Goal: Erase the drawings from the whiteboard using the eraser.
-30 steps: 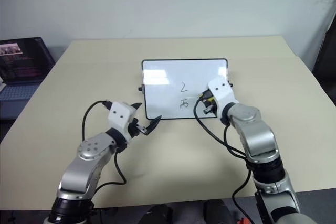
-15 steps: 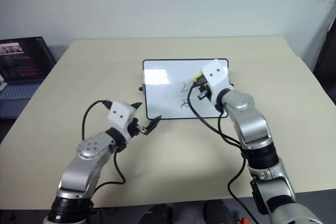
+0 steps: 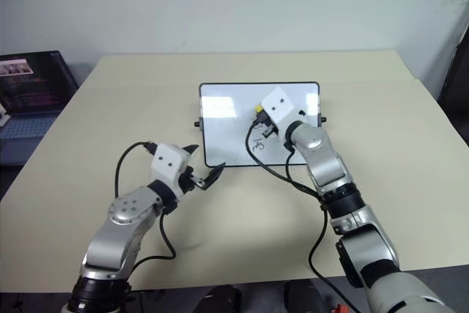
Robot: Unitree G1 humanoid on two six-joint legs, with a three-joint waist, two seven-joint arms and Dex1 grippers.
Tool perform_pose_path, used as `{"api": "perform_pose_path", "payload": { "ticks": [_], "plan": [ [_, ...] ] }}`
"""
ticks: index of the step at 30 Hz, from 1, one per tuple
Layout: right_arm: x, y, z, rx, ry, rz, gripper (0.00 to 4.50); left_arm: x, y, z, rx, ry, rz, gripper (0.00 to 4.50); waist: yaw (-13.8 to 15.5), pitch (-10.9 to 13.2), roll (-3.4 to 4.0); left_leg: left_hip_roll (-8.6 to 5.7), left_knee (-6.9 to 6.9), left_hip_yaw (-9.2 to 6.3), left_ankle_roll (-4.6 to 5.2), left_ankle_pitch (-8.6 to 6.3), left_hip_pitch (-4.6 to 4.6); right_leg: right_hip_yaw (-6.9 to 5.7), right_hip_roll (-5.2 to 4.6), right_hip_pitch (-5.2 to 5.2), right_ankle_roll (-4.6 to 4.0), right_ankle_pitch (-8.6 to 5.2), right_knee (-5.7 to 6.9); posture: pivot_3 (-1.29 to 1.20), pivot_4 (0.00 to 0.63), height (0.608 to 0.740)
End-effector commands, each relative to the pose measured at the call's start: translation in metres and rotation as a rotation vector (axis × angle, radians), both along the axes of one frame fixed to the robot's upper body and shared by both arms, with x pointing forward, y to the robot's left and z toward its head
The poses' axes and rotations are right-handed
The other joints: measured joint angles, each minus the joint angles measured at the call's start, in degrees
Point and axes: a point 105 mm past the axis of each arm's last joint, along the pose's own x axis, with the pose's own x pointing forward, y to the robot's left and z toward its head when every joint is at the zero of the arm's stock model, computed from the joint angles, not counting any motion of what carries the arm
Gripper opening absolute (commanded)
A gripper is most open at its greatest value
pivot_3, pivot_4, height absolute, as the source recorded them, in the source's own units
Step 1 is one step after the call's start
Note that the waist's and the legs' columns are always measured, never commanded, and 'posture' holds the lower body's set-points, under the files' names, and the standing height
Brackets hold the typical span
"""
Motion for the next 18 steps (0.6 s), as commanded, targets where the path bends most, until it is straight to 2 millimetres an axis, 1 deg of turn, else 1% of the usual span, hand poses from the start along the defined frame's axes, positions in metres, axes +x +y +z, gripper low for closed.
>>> {"api": "perform_pose_path", "payload": {
  "ticks": [1, 4, 18],
  "plan": [
    [-0.001, 0.006, 0.015, -0.017, -0.066, 0.020, 1.04, -0.003, 0.000, 0.016, 0.004, -0.071, 0.000, 4.50, 0.02, 0.00, 0.00, -0.01, 0.00, 0.00, 0.00, 0.00, 0.00, 0.00, 0.00, 0.00, 0.00, 0.00, 0.00, 0.00, 0.150, 0.740],
    [-0.001, 0.008, 0.012, -0.027, -0.057, 0.020, 1.04, -0.003, 0.000, 0.016, 0.003, -0.072, 0.003, 4.50, 0.02, 0.00, 0.00, -0.01, 0.00, 0.00, 0.00, 0.00, 0.00, 0.00, 0.00, 0.00, 0.00, 0.00, 0.00, 0.00, 0.150, 0.740],
    [-0.003, 0.027, -0.006, -0.054, -0.006, 0.054, 1.04, -0.005, 0.001, 0.019, -0.001, -0.077, 0.024, 4.50, -0.12, 0.00, 0.00, 0.00, 0.00, 0.00, 0.00, 0.00, 0.03, 0.01, 0.00, 0.00, 0.00, 0.00, 0.02, 0.00, 0.150, 0.740]
  ]
}}
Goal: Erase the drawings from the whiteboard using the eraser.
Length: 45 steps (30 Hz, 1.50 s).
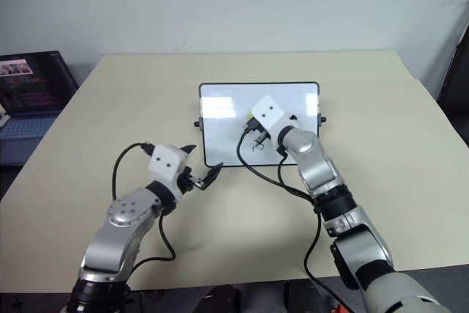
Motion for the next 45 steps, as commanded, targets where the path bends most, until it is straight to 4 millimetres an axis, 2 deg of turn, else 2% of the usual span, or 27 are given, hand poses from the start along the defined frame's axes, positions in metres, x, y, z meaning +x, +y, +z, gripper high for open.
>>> {"api": "perform_pose_path", "payload": {
  "ticks": [1, 9, 16, 26, 28, 38, 45],
  "plan": [
    [-0.003, 0.014, 0.002, -0.012, -0.013, 0.041, 1.04, -0.004, -0.001, 0.016, 0.002, -0.062, 0.004, 4.50, -0.09, 0.00, 0.00, 0.00, 0.00, 0.00, 0.00, 0.00, 0.00, 0.00, 0.00, 0.00, 0.00, 0.00, 0.01, 0.00, 0.150, 0.740],
    [-0.016, 0.017, -0.022, -0.026, 0.060, 0.065, 1.04, -0.007, 0.005, 0.016, 0.008, -0.058, 0.028, 4.50, -0.27, -0.01, -0.01, 0.00, 0.01, -0.02, 0.00, 0.00, 0.02, 0.00, 0.01, 0.02, 0.00, 0.00, 0.02, 0.00, 0.150, 0.740],
    [-0.020, 0.012, -0.023, -0.028, 0.065, 0.061, 1.04, -0.006, 0.003, 0.016, 0.008, -0.055, 0.027, 4.50, -0.25, -0.01, 0.00, 0.00, 0.02, -0.04, 0.00, 0.00, 0.03, -0.02, 0.01, 0.04, 0.00, 0.00, 0.03, 0.00, 0.150, 0.740],
    [-0.015, -0.011, 0.041, 0.099, -0.080, 0.000, 1.04, 0.001, -0.004, 0.015, 0.003, -0.055, -0.004, 4.50, 0.08, 0.00, -0.01, -0.01, 0.01, -0.03, -0.01, 0.00, -0.01, -0.02, 0.01, 0.02, 0.00, 0.00, 0.00, 0.00, 0.150, 0.740],
    [-0.013, -0.013, 0.044, 0.097, -0.094, -0.005, 1.04, 0.002, -0.005, 0.016, 0.002, -0.056, -0.008, 4.50, 0.02, 0.00, 0.00, 0.00, 0.00, -0.03, 0.00, 0.00, 0.00, -0.02, 0.01, 0.01, 0.00, 0.00, 0.00, 0.00, 0.150, 0.740],
    [0.002, -0.016, 0.009, 0.011, -0.015, -0.033, 1.04, 0.003, -0.007, 0.018, 0.026, -0.069, -0.026, 4.50, -0.13, 0.00, -0.01, 0.01, 0.00, 0.02, 0.00, 0.00, 0.00, 0.00, 0.01, 0.01, 0.00, 0.00, -0.01, 0.00, 0.150, 0.740],
    [-0.009, 0.003, -0.024, -0.052, 0.067, 0.032, 1.04, -0.001, -0.002, 0.018, 0.029, -0.067, -0.005, 4.50, -0.66, -0.02, -0.02, 0.02, 0.01, 0.01, 0.00, 0.00, 0.09, 0.01, 0.01, 0.08, 0.00, 0.01, 0.03, 0.00, 0.150, 0.740]
  ]
}}
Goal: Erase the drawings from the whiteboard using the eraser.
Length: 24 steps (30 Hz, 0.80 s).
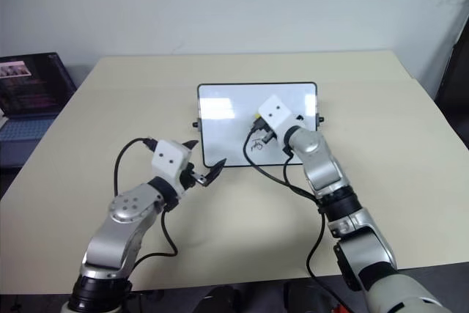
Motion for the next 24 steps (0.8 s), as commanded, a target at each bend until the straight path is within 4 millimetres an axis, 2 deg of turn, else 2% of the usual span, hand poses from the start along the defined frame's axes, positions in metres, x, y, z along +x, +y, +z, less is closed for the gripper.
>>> {"api": "perform_pose_path", "payload": {
  "ticks": [1, 8, 11, 16, 24],
  "plan": [
    [-0.008, 0.011, -0.019, -0.030, 0.053, 0.039, 1.04, -0.003, 0.005, 0.013, 0.012, -0.055, 0.017, 4.50, -0.17, -0.01, 0.00, 0.01, 0.00, 0.00, 0.00, 0.00, 0.01, 0.00, 0.00, 0.01, 0.00, 0.00, 0.00, 0.00, 0.150, 0.740],
    [-0.015, 0.025, -0.022, -0.026, 0.064, 0.080, 1.04, -0.005, 0.008, 0.012, 0.011, -0.055, 0.033, 4.50, -0.31, -0.01, 0.00, 0.01, 0.02, -0.03, 0.01, 0.00, 0.04, 0.00, 0.02, 0.04, 0.00, 0.05, 0.01, 0.00, 0.150, 0.740],
    [-0.016, 0.025, -0.021, -0.025, 0.061, 0.084, 1.04, -0.006, 0.009, 0.010, 0.010, -0.053, 0.037, 4.50, -0.32, -0.01, 0.00, 0.01, 0.02, -0.03, 0.00, 0.00, 0.04, -0.01, 0.02, 0.04, -0.01, 0.05, 0.01, 0.00, 0.150, 0.740],
    [-0.013, 0.017, -0.014, -0.019, 0.049, 0.067, 1.04, -0.007, 0.007, 0.009, 0.006, -0.050, 0.038, 4.50, -0.26, -0.01, 0.00, 0.00, 0.02, -0.05, 0.00, 0.00, 0.03, -0.01, 0.02, 0.04, 0.00, 0.06, 0.00, 0.00, 0.150, 0.740],
    [-0.008, -0.001, 0.011, 0.025, -0.013, 0.006, 1.04, -0.002, 0.002, 0.009, 0.002, -0.053, 0.014, 4.50, 0.27, 0.00, 0.00, -0.01, 0.02, -0.07, 0.00, 0.00, -0.01, -0.03, 0.01, 0.03, 0.00, 0.06, -0.02, 0.00, 0.150, 0.740]
  ]
}}
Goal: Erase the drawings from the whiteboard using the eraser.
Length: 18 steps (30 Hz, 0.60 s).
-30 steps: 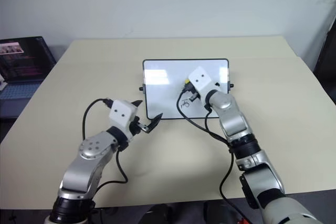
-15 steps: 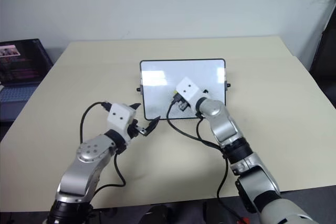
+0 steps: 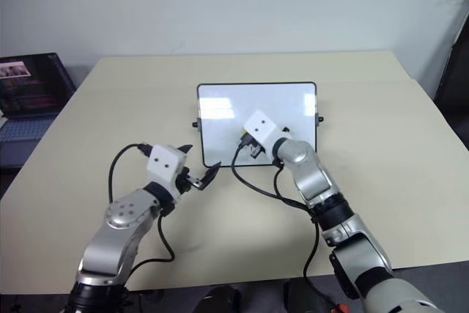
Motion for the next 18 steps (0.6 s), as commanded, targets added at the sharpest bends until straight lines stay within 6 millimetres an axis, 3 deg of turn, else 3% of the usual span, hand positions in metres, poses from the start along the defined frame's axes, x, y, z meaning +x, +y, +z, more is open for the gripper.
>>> {"api": "perform_pose_path", "payload": {
  "ticks": [1, 6, 10, 18],
  "plan": [
    [0.004, -0.016, 0.028, 0.045, -0.075, -0.053, 1.04, 0.002, -0.006, 0.013, 0.006, -0.059, -0.028, 4.50, 0.28, 0.00, 0.00, 0.00, 0.00, 0.00, 0.00, 0.00, -0.01, -0.01, 0.00, -0.01, 0.00, 0.00, -0.01, 0.00, 0.150, 0.740],
    [0.009, -0.031, 0.040, 0.055, -0.109, -0.104, 1.04, 0.003, -0.009, 0.013, 0.004, -0.061, -0.039, 4.50, 0.36, 0.00, 0.00, 0.00, -0.02, 0.02, -0.01, 0.00, -0.05, 0.01, 0.00, -0.04, 0.00, 0.00, -0.04, 0.00, 0.150, 0.740],
    [0.017, -0.043, 0.026, 0.012, -0.094, -0.147, 1.04, 0.005, -0.013, 0.015, 0.002, -0.065, -0.054, 4.50, 0.35, 0.00, 0.00, 0.01, -0.02, 0.04, 0.00, 0.00, -0.05, 0.01, 0.00, -0.05, 0.00, 0.00, -0.04, 0.00, 0.150, 0.740],
    [0.016, -0.033, 0.009, -0.006, -0.054, -0.121, 1.04, 0.004, -0.006, 0.014, 0.013, -0.064, -0.038, 4.50, 0.30, 0.00, 0.00, 0.01, 0.01, 0.05, 0.01, 0.00, 0.07, 0.02, 0.01, 0.06, 0.01, 0.03, 0.00, 0.00, 0.150, 0.740]
  ]
}}
